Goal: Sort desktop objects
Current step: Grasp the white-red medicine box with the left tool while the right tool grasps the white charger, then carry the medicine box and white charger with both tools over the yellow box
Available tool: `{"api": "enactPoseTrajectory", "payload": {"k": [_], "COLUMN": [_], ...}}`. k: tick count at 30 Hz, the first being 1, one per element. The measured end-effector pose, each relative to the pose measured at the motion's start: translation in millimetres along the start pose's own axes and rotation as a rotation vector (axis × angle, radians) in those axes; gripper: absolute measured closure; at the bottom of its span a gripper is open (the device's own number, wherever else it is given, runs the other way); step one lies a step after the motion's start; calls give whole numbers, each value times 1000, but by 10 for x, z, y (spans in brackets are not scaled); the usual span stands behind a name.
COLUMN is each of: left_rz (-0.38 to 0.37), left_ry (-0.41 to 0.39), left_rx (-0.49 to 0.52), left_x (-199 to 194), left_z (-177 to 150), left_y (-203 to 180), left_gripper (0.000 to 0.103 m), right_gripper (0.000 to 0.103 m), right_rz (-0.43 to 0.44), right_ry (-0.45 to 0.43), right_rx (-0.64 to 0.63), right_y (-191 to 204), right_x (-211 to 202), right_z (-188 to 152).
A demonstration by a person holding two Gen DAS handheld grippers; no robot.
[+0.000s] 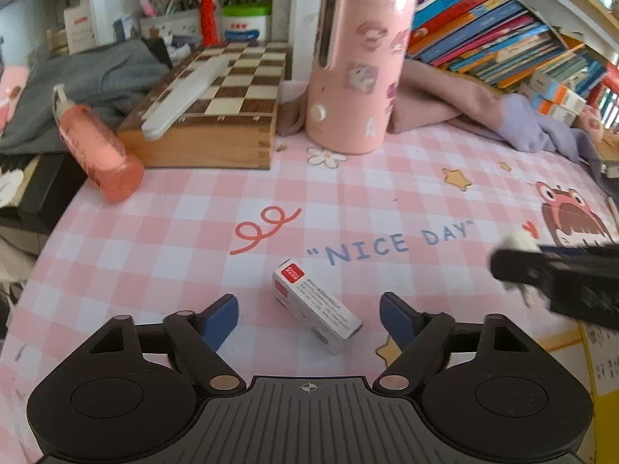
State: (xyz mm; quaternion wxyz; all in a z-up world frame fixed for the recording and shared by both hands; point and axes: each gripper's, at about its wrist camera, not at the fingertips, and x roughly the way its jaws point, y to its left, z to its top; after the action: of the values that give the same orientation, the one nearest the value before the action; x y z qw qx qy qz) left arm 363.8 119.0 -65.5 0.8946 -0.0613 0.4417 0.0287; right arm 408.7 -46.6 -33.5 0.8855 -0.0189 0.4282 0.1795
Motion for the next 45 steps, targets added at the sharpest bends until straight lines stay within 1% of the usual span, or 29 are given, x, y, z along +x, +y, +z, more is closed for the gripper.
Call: {"api": "enactPoseTrajectory", "payload": {"k": [1,2,4,5,6,8,12,15,19,26,34,45], "left_rz": [3,10,31,43,52,56,28,8,-27,-96,-153,-235], "left_ry": [5,5,-16,-20,-24,-24,-21,-43,-76,-135,-161,-198], "left_rx": [-6,-8,15,23,27,22,-19,-31,-33,-36,-45,-16], "left_x": [33,56,65,59,50,35,-46,-204,-443,-873,-1190,-1621], "left_z": [-3,-5,-14,-11,-15,-18,-55,-103,-155,-234,-359,-540], "left_y": [9,19,7,7,12,60,188,234,262,278,314,365], "left_gripper": [30,35,45,59,75,90,90,90,90,90,90,90], "right_gripper": [79,79,79,79,79,79,79,79,79,79,79,79], "right_rz": [-1,0,1,2,4,7,16,24,32,47,45,38], "right_ry": [1,3,6,7,8,7,4,1,-4,-40,-66,-118], "right_rx": [1,5,15,19,24,28,22,10,8,-5,-6,7], "right_y": [-4,-11,-19,-22,-24,-23,26,86,154,267,388,553], "right_x": [-18,-33,-58,-71,-88,-118,-189,-240,-336,-599,-877,-1290], "right_z": [-18,-37,-73,-88,-105,-132,-190,-234,-293,-392,-546,-738]}}
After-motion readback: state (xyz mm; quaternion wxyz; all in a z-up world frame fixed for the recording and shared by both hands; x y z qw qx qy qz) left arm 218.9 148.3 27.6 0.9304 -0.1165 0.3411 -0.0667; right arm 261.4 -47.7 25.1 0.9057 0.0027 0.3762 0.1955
